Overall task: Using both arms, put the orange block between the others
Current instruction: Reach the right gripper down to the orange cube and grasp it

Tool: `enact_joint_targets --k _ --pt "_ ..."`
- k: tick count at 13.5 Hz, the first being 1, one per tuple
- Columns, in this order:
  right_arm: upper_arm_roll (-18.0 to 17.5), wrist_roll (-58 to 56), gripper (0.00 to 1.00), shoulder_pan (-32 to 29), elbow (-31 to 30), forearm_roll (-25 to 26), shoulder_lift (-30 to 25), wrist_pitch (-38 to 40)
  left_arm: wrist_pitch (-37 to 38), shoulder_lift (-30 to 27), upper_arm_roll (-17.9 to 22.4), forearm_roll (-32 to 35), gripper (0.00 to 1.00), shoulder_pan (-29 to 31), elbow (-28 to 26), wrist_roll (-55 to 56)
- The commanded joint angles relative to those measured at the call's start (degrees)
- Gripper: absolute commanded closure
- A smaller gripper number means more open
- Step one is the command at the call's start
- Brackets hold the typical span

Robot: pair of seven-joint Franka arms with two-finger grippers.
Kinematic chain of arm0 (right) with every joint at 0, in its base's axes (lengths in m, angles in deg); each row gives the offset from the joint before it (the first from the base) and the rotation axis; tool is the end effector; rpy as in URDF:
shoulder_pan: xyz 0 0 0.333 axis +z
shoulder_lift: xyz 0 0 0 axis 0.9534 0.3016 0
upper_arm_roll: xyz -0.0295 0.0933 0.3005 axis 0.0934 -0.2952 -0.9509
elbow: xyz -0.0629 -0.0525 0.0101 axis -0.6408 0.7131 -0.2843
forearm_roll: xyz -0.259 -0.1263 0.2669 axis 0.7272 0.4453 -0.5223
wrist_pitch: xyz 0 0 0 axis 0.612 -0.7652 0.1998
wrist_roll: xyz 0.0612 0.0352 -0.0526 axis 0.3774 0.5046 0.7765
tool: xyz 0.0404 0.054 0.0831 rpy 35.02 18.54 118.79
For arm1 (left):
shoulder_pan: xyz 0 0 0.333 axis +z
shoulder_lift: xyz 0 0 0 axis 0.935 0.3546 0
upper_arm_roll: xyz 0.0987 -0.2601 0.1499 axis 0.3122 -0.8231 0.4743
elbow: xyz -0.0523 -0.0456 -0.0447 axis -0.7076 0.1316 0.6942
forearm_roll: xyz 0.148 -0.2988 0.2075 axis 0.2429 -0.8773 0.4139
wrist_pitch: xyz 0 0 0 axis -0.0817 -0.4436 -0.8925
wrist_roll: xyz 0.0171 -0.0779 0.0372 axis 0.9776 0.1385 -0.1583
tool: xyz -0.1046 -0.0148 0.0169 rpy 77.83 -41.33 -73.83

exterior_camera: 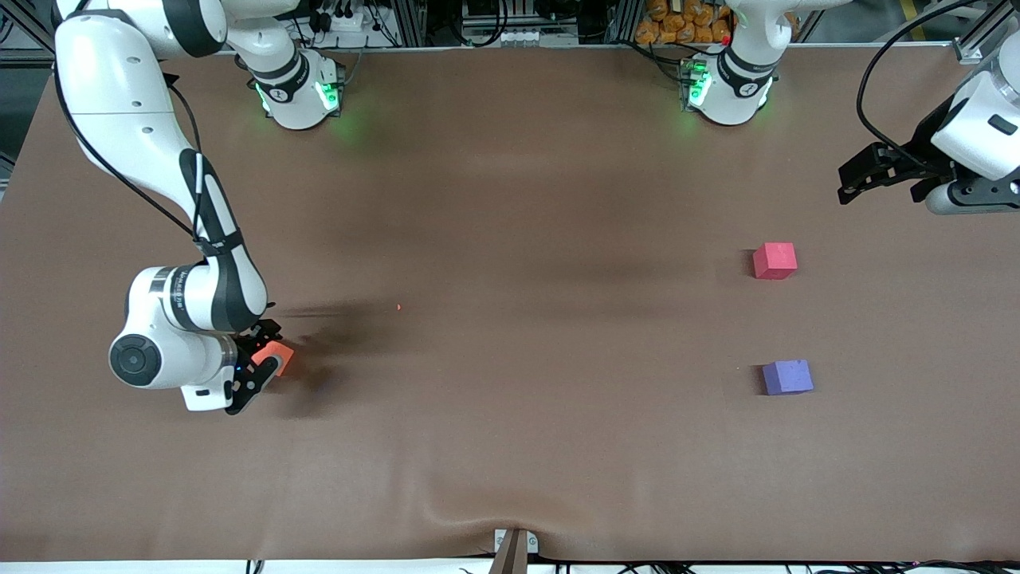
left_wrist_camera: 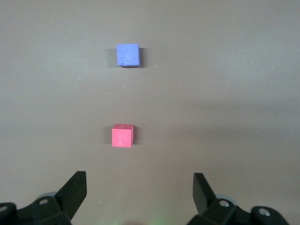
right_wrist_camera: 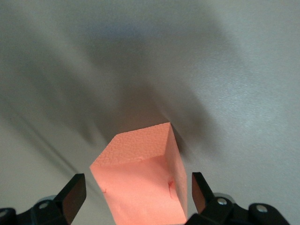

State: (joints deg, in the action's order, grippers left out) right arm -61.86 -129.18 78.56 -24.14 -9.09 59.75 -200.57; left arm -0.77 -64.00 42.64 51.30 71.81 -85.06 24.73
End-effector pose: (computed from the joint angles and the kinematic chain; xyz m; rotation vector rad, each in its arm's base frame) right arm 0.6773 0.0258 0.2051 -2.7298 -1.3132 0.3472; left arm 0.5341 -0.0666 0.6334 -3.1389 -0.0343 0.0275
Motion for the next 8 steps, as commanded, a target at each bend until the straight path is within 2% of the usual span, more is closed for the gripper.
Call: enact_joint_targets --k 1,3,4,6,7,8 --pt "0.37 -5.58 0.00 0.56 -1.00 -0.87 0.29 -2.87 1.14 0.29 -0.17 -0.68 0.00 0.05 1.09 -0.35" --pt "0.37 -9.80 0.00 0.56 -1.09 -0.87 0.82 -5.77 1.14 0.29 -0.17 -0.68 0.00 0.14 1.18 -0.52" --pt "0.37 -9.90 0.18 0.65 -1.09 -0.87 0.74 -5.96 1.14 0.21 -0.08 -0.69 0.00 0.31 1.18 -0.61" --pt "0.37 -9.55 0.61 0.74 -0.74 -0.87 0.65 -5.87 1.14 -0.32 0.01 -0.77 0.00 0.58 1.27 -0.61" --pt "0.37 -9.29 0.72 0.74 -0.56 -1.05 0.56 -5.87 1.14 -0.41 0.01 -0.77 0.00 0.75 1.44 -0.78" --pt "0.37 -9.11 0.77 0.82 -0.30 -1.48 0.38 -5.79 1.14 -0.58 0.18 -0.77 0.00 0.76 1.71 -0.87"
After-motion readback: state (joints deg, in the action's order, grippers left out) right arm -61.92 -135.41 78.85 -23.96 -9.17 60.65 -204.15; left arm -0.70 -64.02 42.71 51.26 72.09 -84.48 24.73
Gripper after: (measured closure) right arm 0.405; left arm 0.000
